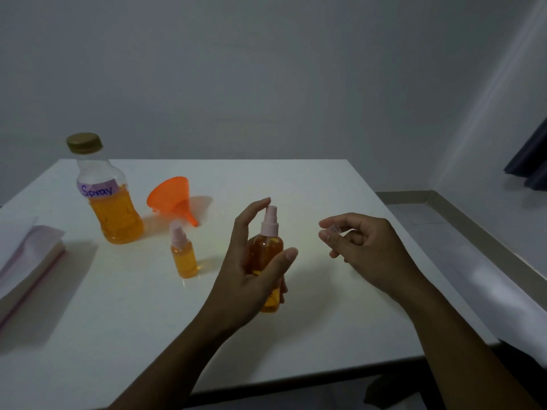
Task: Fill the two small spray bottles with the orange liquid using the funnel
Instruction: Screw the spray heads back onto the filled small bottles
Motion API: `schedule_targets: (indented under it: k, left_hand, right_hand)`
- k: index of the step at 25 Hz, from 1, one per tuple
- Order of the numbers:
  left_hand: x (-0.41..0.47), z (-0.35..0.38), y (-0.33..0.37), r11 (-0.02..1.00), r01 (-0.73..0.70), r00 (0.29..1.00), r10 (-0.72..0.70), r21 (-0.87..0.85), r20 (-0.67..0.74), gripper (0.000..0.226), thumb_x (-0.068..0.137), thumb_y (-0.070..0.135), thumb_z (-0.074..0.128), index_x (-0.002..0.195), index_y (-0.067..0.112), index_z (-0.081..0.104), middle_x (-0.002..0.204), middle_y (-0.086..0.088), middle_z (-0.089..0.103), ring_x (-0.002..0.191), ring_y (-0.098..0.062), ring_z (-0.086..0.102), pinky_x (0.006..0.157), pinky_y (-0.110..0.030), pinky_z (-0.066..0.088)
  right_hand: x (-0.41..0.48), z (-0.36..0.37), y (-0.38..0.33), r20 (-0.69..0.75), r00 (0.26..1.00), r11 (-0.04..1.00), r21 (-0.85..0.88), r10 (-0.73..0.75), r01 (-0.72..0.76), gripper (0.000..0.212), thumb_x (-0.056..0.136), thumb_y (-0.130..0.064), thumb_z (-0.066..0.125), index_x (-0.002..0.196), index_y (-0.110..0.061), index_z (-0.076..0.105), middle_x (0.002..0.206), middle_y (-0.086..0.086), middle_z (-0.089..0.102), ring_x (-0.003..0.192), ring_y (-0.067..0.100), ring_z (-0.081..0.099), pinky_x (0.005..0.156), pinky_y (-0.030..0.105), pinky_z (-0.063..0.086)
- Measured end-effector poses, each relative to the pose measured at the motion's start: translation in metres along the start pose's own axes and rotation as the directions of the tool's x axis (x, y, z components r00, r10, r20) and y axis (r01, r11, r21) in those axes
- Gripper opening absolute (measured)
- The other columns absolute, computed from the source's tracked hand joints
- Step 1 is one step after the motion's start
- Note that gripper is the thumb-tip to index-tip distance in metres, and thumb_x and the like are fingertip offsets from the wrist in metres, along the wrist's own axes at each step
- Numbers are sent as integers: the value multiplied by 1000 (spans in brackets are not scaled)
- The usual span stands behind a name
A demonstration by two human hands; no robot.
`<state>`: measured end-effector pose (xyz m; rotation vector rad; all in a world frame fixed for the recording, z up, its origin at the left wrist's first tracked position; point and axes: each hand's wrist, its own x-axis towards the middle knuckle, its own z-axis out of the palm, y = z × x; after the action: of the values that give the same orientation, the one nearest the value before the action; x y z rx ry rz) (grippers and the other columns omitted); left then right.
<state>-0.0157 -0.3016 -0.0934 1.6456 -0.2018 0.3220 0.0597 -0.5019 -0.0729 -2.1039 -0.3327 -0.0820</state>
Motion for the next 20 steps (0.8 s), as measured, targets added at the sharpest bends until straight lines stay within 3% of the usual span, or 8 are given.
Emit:
schedule_targets:
  k: [2, 8, 10, 14, 16, 18, 20]
  left_hand:
    - [1, -2, -3, 994, -25, 998, 31, 105, -62, 68, 83, 32, 71, 133, 55, 31, 98, 2, 56, 69, -27, 63, 57, -27, 57]
    - [4, -6, -14, 950, -49, 989, 89, 309, -116, 73, 86, 17, 69, 130, 59, 28, 85, 10, 58, 72, -19, 61, 61, -34, 59]
    - [5, -6, -16, 935, -37, 985, 94, 352, -146, 74, 85, 22, 71, 129, 61, 26, 83, 16, 57, 67, -20, 64, 59, -35, 60]
    - [5, -5, -18, 938, 30, 979, 43, 344, -201, 78, 81, 37, 73, 129, 58, 16, 104, 16, 51, 73, -22, 66, 67, -37, 61]
    - [6, -4, -20, 927, 33, 966, 66, 374, -249, 81, 77, 44, 72, 131, 51, 12, 112, 6, 52, 79, -16, 65, 72, -27, 59]
    - [7, -3, -22, 900, 18, 954, 115, 435, -276, 82, 75, 51, 69, 133, 42, 11, 107, 5, 54, 77, -8, 63, 70, -15, 53]
    - [7, -4, -24, 876, 0, 947, 154, 483, -280, 82, 76, 55, 65, 134, 36, 12, 102, 6, 55, 74, -9, 63, 66, -18, 54]
  right_hand:
    - [0, 0, 0, -2, 1000, 1000, 10, 5, -5, 17, 87, -35, 74, 103, -29, 75, 91, -9, 74, 69, 10, 74, 66, 28, 58]
    - [0, 0, 0, -1, 1000, 1000, 22, 15, -15, 14, 86, -33, 75, 100, -30, 75, 86, -8, 74, 68, 11, 74, 64, 25, 52]
    - [0, 1, -1, -3, 1000, 1000, 26, 16, -16, 13, 86, -33, 75, 99, -30, 75, 86, -8, 74, 67, 11, 74, 64, 25, 51]
    - [1, 1, -1, -4, 1000, 1000, 13, 11, -11, 14, 86, -34, 75, 99, -30, 75, 86, -8, 74, 67, 10, 74, 63, 23, 49]
    - [0, 0, 0, -7, 1000, 1000, 4, 9, -9, 15, 86, -34, 75, 100, -30, 75, 86, -8, 74, 67, 9, 74, 63, 23, 50]
    - [0, 0, 0, -6, 1000, 1000, 1, 10, -10, 15, 86, -35, 75, 100, -30, 75, 86, -8, 74, 67, 9, 74, 64, 24, 51]
    - [0, 1, 0, -4, 1000, 1000, -2, 10, -10, 15, 86, -35, 75, 100, -31, 75, 86, -8, 74, 67, 9, 74, 64, 24, 51]
